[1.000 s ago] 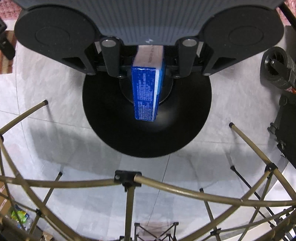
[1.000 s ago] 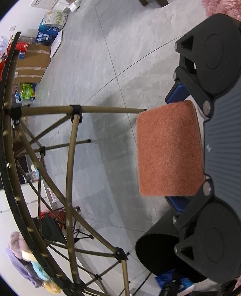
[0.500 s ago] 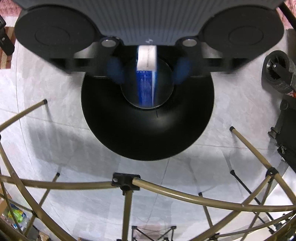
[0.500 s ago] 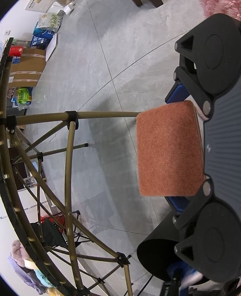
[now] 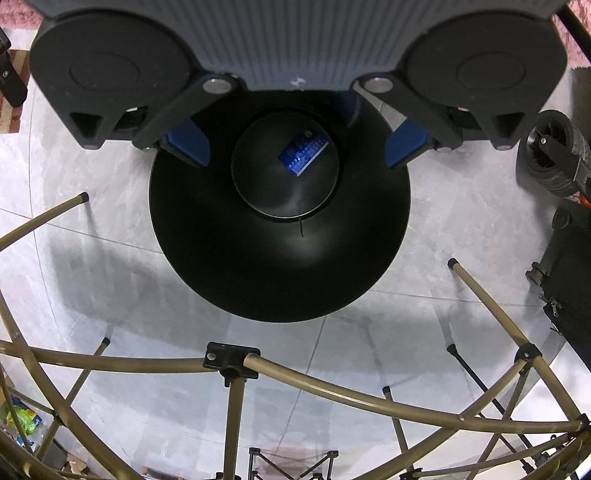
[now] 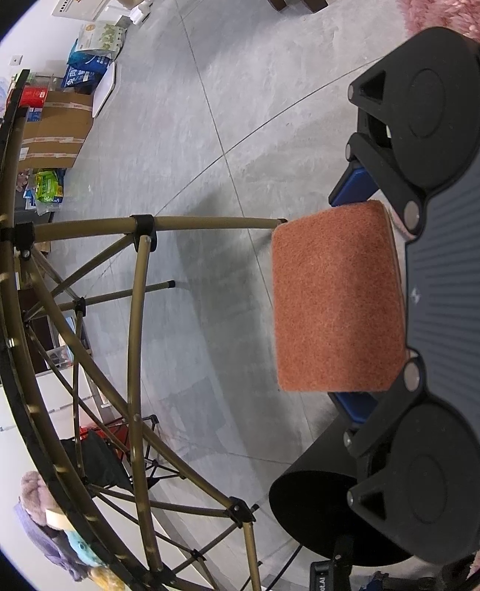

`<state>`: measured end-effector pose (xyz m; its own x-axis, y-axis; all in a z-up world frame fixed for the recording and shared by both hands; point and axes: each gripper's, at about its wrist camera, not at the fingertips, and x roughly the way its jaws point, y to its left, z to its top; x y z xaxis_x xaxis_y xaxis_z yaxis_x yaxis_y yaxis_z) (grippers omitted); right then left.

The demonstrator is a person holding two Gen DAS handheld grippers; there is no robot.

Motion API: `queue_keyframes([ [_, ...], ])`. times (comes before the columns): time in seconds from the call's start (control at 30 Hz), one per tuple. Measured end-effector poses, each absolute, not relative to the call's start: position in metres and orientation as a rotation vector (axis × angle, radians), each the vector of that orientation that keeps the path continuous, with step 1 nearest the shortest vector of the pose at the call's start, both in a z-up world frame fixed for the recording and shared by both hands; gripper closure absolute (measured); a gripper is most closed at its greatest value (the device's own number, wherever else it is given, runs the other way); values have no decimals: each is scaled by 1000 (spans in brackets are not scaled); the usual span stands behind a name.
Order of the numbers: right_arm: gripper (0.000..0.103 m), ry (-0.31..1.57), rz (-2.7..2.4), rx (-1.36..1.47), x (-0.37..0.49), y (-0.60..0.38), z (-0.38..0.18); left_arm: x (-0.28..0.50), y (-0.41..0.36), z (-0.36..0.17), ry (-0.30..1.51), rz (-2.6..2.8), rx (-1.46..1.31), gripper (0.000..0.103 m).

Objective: Collect trash
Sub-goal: 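Lower the blue box into the bin and open the left tool, then move the right tool over the bin and open it to drop the sponge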

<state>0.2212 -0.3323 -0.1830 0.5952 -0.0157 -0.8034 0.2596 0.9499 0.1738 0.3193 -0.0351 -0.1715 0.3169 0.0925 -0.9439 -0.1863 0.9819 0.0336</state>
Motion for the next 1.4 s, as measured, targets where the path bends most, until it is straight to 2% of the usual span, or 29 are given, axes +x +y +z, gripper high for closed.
queue_keyframes([
  [0.53,3,926,-102,235,220,-303,-173,296,-15,-152,1167,145,-98,0],
  [1.4,3,886,82,77,235,-199,-131,255,72,-124,1057,186,-232,0],
])
